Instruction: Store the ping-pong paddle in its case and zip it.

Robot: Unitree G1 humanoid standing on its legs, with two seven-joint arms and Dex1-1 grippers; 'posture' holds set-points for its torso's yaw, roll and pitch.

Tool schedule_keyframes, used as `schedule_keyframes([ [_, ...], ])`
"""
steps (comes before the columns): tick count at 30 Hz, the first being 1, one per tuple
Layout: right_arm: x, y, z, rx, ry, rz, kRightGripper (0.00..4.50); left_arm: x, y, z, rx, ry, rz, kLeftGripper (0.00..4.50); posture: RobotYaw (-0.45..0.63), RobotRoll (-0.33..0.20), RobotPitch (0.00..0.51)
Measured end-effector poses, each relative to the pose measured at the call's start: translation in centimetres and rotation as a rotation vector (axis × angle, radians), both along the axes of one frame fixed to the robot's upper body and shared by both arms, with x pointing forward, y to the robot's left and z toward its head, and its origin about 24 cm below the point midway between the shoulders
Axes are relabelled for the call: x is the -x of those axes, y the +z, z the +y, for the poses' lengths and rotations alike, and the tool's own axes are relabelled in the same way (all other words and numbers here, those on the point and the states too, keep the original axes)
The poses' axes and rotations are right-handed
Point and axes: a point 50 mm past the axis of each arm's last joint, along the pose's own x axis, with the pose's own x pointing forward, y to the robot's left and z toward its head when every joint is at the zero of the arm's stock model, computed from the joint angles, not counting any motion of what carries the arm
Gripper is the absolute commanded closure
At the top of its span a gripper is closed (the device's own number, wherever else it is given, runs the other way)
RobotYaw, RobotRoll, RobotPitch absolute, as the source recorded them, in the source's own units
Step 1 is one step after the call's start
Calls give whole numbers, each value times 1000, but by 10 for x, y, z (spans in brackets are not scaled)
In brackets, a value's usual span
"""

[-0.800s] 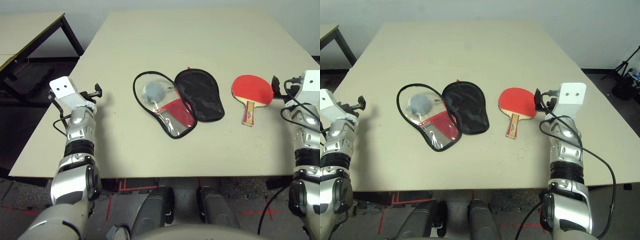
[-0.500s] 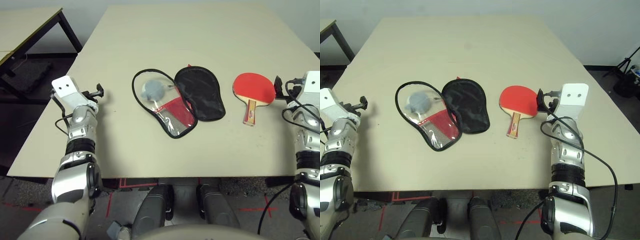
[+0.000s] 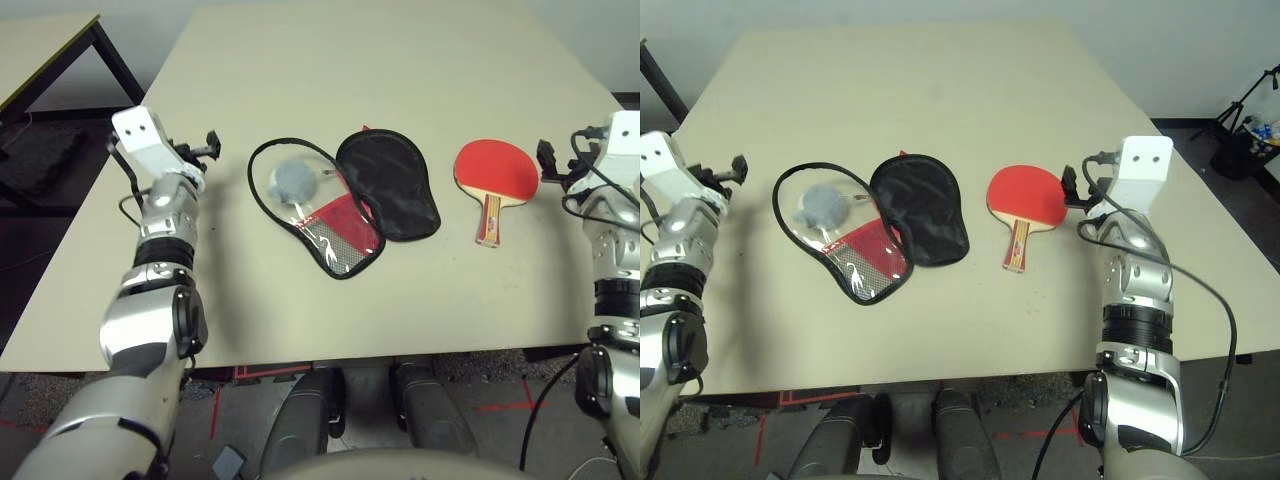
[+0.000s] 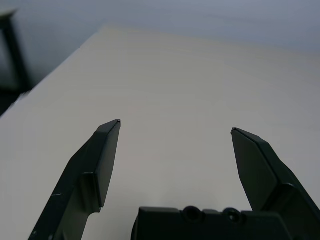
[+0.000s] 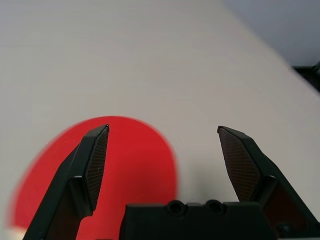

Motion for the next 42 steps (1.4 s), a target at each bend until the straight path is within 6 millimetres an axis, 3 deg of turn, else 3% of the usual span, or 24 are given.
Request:
schedule_keyframes([
  [6, 10, 19, 18, -58, 53, 300, 42, -9, 31, -32, -101, -312, 60, 0, -112, 0, 90],
  [10, 17, 23, 33, -67, 105, 481, 42, -14, 45, -68, -162, -527, 71, 0, -124, 0, 91],
  [18, 13, 0, 62, -37, 194, 682, 42, -11, 21, -152, -237, -952, 159, 0, -133, 0, 84],
  [21, 8, -10, 68, -48, 204, 721, 42, -6, 11, -173, -266, -1064, 188, 0, -129, 0, 84],
  [30, -8, -31, 68, -52, 149, 767, 42, 8, -26, -195, -292, -1200, 289, 0, -111, 0, 88],
  [42, -27, -44, 61, -81, 55, 744, 42, 20, -38, -197, -268, -1202, 309, 0, -84, 0, 102],
])
